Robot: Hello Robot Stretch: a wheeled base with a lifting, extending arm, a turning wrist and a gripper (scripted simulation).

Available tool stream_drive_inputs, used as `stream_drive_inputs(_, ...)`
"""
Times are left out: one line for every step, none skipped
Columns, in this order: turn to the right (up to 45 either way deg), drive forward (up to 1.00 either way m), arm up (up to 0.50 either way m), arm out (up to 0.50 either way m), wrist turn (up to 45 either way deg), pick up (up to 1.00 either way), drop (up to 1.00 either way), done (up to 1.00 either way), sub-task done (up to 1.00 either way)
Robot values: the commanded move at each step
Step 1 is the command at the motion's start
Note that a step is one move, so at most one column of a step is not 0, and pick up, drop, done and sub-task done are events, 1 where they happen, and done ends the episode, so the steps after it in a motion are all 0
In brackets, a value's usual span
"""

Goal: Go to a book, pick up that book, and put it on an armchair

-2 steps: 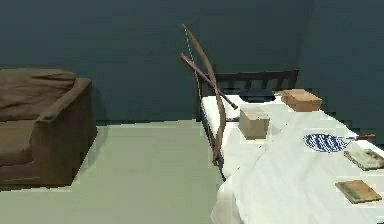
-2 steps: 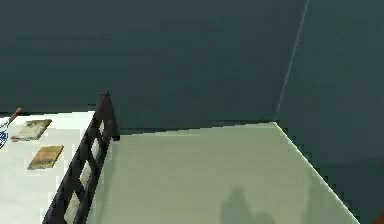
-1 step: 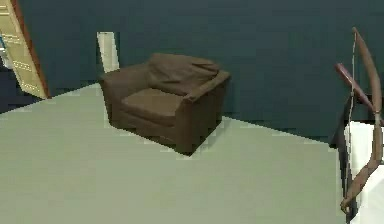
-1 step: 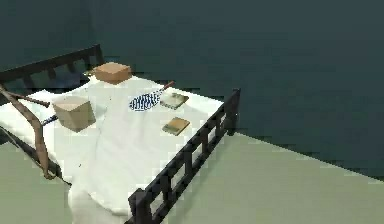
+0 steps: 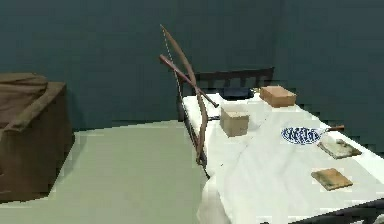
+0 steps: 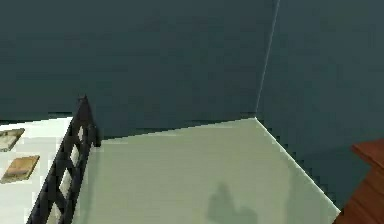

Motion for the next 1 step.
stream_drive_inputs(45.0,0.0,0.0,0.0,0.0,0.0,0.0,0.0,0.0)
